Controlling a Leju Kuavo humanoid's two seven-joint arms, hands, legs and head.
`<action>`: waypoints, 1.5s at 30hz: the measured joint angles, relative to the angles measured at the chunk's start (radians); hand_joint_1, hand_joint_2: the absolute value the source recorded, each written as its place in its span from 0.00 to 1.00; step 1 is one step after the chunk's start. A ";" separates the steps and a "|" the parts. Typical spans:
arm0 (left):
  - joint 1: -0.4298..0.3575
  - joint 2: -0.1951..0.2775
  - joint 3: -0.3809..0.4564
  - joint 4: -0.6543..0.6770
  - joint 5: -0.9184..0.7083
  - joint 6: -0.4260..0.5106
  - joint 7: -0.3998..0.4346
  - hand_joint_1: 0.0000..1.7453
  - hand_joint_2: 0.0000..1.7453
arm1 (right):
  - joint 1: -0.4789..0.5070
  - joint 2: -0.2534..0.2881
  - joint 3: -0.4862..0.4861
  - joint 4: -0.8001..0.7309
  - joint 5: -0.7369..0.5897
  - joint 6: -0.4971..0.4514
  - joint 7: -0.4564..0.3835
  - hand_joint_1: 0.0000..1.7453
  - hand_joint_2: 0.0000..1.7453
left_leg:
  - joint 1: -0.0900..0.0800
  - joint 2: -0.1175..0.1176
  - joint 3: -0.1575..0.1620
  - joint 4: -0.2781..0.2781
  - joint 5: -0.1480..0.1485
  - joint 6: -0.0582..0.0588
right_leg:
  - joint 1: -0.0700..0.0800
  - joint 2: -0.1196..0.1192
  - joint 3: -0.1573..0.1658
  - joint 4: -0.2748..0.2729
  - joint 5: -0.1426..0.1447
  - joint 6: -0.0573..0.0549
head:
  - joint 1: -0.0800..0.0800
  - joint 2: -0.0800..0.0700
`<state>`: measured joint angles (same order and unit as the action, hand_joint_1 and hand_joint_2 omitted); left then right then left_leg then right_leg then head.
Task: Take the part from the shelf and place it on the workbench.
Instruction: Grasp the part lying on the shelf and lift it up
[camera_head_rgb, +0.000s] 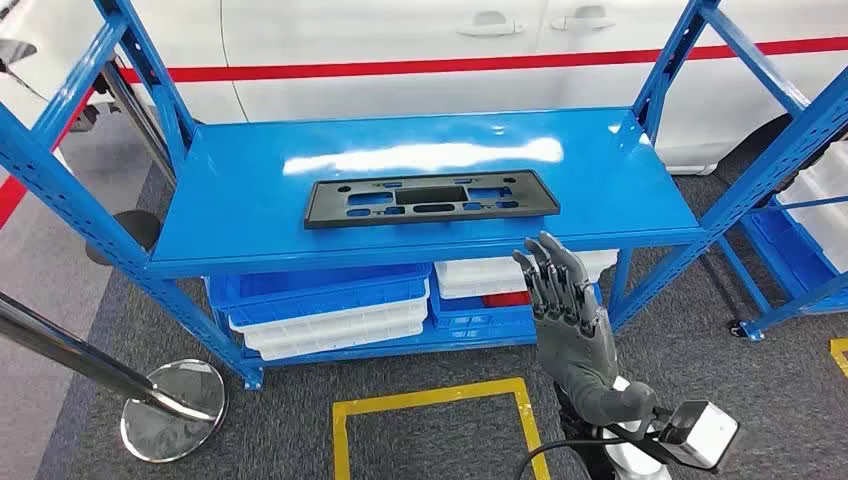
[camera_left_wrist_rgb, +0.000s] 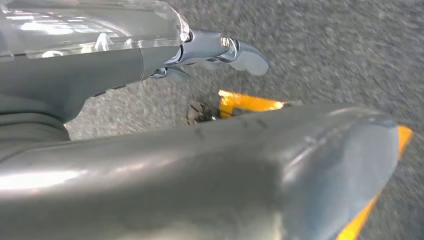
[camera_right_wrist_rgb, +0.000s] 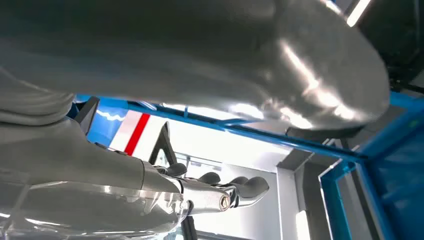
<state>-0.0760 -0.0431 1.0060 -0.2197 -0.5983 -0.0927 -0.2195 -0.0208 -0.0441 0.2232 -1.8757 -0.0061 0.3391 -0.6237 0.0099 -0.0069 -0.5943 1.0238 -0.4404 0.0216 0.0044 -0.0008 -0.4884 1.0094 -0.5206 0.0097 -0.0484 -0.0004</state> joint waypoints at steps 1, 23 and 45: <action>0.000 0.000 0.000 0.000 -0.001 0.000 0.000 0.00 0.00 | 0.000 0.000 0.000 -0.001 0.000 0.000 0.000 0.00 0.00 | 0.001 0.000 0.006 -0.003 -0.002 0.003 | -0.001 0.000 -0.008 0.020 -0.003 0.002 | 0.000 0.000; -0.002 -0.003 0.000 0.002 -0.017 -0.003 -0.005 0.00 0.00 | 0.001 -0.001 0.034 0.032 0.027 -0.008 0.000 0.00 0.00 | -0.003 0.000 -0.071 0.254 -0.153 -0.033 | 0.008 0.001 -0.062 -0.018 0.063 -0.052 | 0.000 0.000; 0.002 -0.003 0.014 0.003 -0.020 -0.006 -0.016 0.00 0.00 | 0.009 -0.036 0.134 0.148 0.013 -0.115 0.008 0.00 0.00 | -0.001 -0.003 0.088 -0.026 -0.069 -0.016 | -0.003 0.003 -0.127 0.003 0.101 -0.007 | 0.000 0.000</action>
<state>-0.0741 -0.0464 1.0201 -0.2171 -0.6187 -0.0990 -0.2353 -0.0120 -0.0803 0.3576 -1.7280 0.0066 0.2241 -0.6156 0.0086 -0.0099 -0.5067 0.9976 -0.5094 0.0059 0.0014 0.0027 -0.6149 1.0128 -0.4201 0.0025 -0.0484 -0.0004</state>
